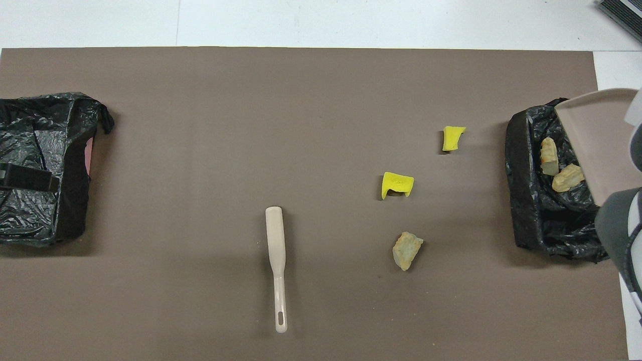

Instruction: Sweep and dump trash in bin

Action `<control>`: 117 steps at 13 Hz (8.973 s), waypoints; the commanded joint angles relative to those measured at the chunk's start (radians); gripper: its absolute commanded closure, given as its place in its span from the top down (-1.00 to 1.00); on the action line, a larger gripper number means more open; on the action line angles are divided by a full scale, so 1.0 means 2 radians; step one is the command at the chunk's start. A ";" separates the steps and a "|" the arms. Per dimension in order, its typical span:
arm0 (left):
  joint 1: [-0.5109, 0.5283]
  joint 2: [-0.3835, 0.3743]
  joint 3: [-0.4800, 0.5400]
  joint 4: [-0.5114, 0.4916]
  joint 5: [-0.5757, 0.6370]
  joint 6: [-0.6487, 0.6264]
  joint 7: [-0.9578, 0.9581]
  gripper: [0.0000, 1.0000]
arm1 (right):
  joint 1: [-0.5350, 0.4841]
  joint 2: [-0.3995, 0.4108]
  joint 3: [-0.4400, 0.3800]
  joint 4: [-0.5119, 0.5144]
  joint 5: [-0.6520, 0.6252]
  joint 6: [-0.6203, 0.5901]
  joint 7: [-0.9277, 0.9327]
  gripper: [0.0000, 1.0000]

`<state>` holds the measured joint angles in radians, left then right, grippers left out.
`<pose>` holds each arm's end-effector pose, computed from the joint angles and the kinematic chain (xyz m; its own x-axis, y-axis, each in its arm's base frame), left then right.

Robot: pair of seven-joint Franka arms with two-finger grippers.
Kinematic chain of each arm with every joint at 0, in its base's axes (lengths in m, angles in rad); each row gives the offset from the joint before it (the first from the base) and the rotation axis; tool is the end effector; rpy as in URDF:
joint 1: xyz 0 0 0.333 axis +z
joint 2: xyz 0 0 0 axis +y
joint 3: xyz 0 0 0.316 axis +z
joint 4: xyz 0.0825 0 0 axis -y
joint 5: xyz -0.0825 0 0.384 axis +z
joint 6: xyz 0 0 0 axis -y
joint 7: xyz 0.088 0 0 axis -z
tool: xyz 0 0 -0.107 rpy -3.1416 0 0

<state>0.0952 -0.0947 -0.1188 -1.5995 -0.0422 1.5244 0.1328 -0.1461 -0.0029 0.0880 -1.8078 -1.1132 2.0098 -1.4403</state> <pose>0.5199 -0.0203 0.6575 0.9873 -0.1573 0.0229 -0.1579 -0.9870 0.0281 0.5858 -0.0874 0.5858 -0.0577 0.4916 -0.8689 0.9603 0.2653 0.0864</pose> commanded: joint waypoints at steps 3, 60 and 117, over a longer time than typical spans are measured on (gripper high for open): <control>-0.004 -0.006 0.004 -0.006 0.001 -0.004 -0.006 1.00 | -0.004 0.005 0.003 0.006 0.187 -0.010 0.025 -1.00; -0.003 -0.006 0.004 -0.006 0.001 -0.004 -0.006 1.00 | 0.461 0.100 0.024 -0.128 0.629 0.119 1.089 -0.14; -0.310 0.250 0.008 -0.006 0.032 0.296 -0.200 -1.00 | 0.077 0.096 0.059 -0.005 0.513 -0.139 0.554 -1.00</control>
<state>-0.5401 0.4715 -0.1087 -1.5985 -0.0033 2.1890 -0.4051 0.0391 0.2166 0.2070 -1.8657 -0.1136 1.7984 -0.3300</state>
